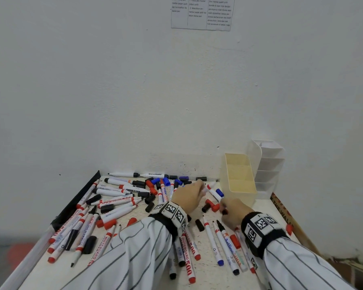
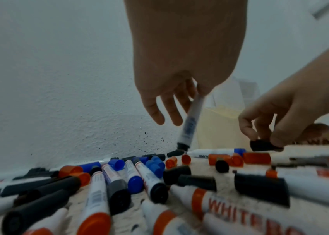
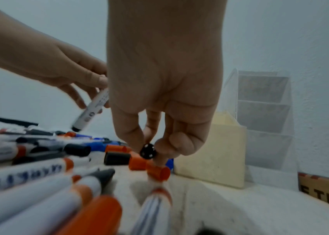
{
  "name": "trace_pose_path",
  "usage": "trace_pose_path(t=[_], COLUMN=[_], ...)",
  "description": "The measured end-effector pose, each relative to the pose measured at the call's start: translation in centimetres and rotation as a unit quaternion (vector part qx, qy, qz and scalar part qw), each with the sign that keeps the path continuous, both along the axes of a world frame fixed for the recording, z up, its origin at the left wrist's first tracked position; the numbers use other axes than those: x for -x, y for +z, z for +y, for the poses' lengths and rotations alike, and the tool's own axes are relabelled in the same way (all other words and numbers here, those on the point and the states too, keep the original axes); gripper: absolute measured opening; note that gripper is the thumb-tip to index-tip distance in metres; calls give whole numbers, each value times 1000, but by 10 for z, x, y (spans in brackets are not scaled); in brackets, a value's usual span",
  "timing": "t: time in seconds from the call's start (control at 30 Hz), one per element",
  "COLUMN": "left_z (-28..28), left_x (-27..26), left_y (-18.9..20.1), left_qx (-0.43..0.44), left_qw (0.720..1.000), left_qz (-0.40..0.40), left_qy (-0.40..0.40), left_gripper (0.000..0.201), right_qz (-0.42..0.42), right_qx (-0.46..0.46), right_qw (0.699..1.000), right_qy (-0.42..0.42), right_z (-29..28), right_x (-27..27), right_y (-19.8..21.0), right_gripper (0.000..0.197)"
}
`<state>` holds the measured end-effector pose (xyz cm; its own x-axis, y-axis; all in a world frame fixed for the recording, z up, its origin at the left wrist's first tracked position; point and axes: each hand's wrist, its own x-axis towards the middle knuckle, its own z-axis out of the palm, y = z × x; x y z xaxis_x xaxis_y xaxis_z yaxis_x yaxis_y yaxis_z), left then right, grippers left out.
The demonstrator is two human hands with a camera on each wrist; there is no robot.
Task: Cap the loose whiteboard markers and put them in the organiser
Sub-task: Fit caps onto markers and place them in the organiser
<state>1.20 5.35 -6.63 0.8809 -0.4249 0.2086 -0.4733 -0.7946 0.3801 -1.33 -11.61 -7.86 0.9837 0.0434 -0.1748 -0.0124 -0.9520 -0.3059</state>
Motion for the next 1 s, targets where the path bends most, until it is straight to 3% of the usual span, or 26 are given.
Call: trace_pose_path(t=[0.13,0.2,0.37,0.47,0.53,0.67,0.83,1.0], left_z=[1,2,13,24,32,45,61,71], left_x=[-7,-9,-3,2,2,4,8,13], left_y=[6,9,18,18,15,11,7,9], left_qx=[148,180,154,134,130,127,123,129], left_qw=[986,978,979,980,980,981,981,979], left_qz=[48,64,95,113,120,125,131,142], left_qy=[62,79,94,95,92,83,73,72], left_gripper=[24,24,27,28,28,28,28,30], right_qz=[-31,-73,-239,-275,-264,-206,-180,-96], right_qx=[-93,-134,-257,-330,-352,-351,-394,-353], right_qw=[995,988,935,901,895,911,899,931], right_qy=[5,-6,-46,-68,-72,-66,-70,-17], right_z=[0,3,21,34,41,54,64,78], right_x=[-6,-7,-7,-8,-9,-8,-9,-8], right_y=[14,22,42,50,49,42,39,39], right_gripper=[21,19,23,29,29,30,28,19])
